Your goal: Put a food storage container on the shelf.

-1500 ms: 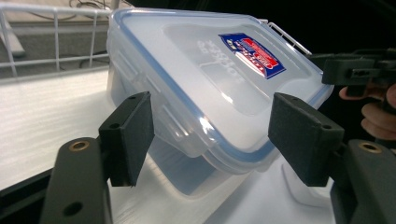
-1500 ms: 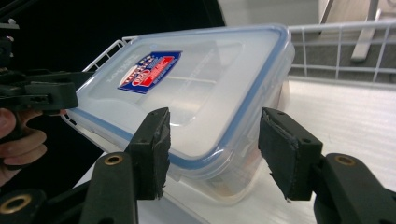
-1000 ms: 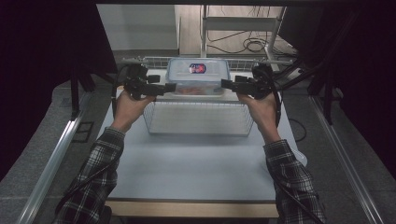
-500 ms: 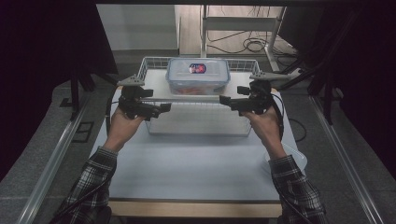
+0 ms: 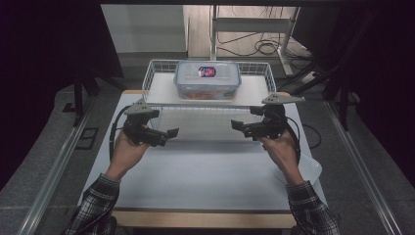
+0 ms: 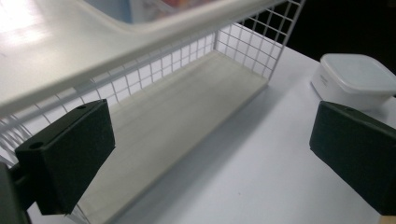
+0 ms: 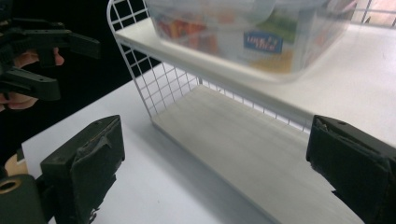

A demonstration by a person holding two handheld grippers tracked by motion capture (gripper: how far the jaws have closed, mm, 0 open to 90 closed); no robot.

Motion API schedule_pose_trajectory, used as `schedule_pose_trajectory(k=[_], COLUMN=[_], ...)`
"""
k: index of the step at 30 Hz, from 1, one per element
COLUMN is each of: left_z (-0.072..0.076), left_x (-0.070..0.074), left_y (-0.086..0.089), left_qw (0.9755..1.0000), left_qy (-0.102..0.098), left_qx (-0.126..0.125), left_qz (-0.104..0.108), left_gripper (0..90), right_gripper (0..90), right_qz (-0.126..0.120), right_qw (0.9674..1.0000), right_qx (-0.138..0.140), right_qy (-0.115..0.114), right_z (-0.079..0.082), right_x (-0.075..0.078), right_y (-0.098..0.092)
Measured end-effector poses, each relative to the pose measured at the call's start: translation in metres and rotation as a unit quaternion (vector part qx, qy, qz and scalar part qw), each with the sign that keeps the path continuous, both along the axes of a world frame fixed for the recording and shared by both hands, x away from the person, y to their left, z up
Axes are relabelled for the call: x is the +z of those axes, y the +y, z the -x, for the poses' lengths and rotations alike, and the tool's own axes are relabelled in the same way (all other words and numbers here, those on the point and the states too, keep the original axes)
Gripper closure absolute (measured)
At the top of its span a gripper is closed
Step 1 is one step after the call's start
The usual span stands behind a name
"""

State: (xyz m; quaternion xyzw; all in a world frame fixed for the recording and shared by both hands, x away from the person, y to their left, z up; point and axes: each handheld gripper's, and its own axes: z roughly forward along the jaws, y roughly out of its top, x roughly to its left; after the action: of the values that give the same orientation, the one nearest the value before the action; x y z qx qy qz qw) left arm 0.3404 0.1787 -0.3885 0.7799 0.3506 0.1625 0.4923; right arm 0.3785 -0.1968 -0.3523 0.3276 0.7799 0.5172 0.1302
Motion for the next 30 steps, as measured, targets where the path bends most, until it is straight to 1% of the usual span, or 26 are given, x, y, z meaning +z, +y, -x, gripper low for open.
schedule_pose_trajectory(k=[4,6,7,9,10,11,12,13,14,15,16,17,19,21,25,27,28,29,30], left_z=[0.011,0.017,0.017,0.022,0.022,0.026,0.027,0.027,0.031,0.032,0.032,0.034,0.037,0.041,0.047,0.053,0.053,0.057,0.059], left_x=[-0.010,-0.015,-0.015,-0.022,-0.022,-0.028,-0.031,-0.031,-0.038,-0.041,-0.041,-0.047,-0.053,-0.057,-0.060,-0.064,-0.064,-0.069,-0.071], left_y=[-0.001,-0.001,-0.001,-0.001,-0.001,-0.002,-0.002,-0.002,-0.002,-0.002,-0.002,-0.001,0.000,0.002,0.003,0.001,0.001,-0.001,-0.002], left_qw=[1.0000,1.0000,1.0000,1.0000,1.0000,0.9999,0.9999,0.9999,1.0000,1.0000,1.0000,1.0000,1.0000,0.9999,1.0000,0.9999,0.9999,0.9999,0.9999], left_qy=[-0.003,-0.003,-0.003,-0.004,-0.004,-0.006,-0.005,-0.005,-0.005,-0.004,-0.004,0.007,0.007,0.010,0.002,-0.008,-0.008,-0.011,-0.011], left_qx=[0.001,0.000,0.000,0.001,0.001,0.002,0.002,0.002,0.002,0.002,0.002,-0.006,-0.002,-0.001,0.005,0.006,0.006,0.004,0.004], left_qz=[-0.005,-0.007,-0.007,-0.007,-0.007,-0.009,-0.010,-0.010,-0.005,-0.003,-0.003,-0.004,-0.001,-0.001,-0.004,-0.002,-0.002,0.004,0.004], left_gripper=[0.3,0.6,0.7,1.0,1.2,1.6,1.7,1.8,1.9,2.2,2.3,2.2,2.4,2.4,2.7,3.0,3.1,3.2,3.2], right_gripper=[4.3,4.3,4.3,4.3,4.3,4.0,3.8,3.5,3.2,3.1,3.1,2.1,2.2,2.2,2.2,2.2,2.2,2.2,2.2], right_qz=[0.004,0.006,0.006,0.016,0.016,0.019,0.019,0.018,0.017,0.017,0.017,0.022,0.021,0.020,0.026,0.022,0.023,0.022,0.023], right_qw=[1.0000,0.9999,0.9999,0.9997,0.9997,0.9996,0.9996,0.9996,0.9997,0.9997,0.9997,0.9997,0.9998,0.9998,0.9996,0.9997,0.9997,0.9996,0.9995], right_qx=[0.003,0.006,0.006,0.011,0.011,0.011,0.011,0.013,0.012,0.011,0.011,0.011,0.005,0.008,0.005,-0.002,-0.007,-0.013,-0.017], right_qy=[-0.003,-0.009,-0.009,-0.015,-0.015,-0.018,-0.017,-0.015,-0.013,-0.013,-0.013,-0.006,-0.006,-0.001,-0.007,-0.007,-0.008,-0.010,-0.010], right_z=[0.008,0.014,0.014,0.021,0.021,0.025,0.027,0.028,0.030,0.031,0.031,0.032,0.034,0.037,0.042,0.048,0.050,0.052,0.053], right_x=[-0.009,-0.015,-0.015,-0.023,-0.023,-0.029,-0.031,-0.034,-0.038,-0.041,-0.041,-0.046,-0.050,-0.054,-0.059,-0.063,-0.065,-0.068,-0.069], right_y=[-0.002,-0.003,-0.003,-0.003,-0.003,-0.004,-0.004,-0.004,-0.005,-0.005,-0.005,-0.005,-0.006,-0.006,-0.007,-0.010,-0.012,-0.014,-0.015])
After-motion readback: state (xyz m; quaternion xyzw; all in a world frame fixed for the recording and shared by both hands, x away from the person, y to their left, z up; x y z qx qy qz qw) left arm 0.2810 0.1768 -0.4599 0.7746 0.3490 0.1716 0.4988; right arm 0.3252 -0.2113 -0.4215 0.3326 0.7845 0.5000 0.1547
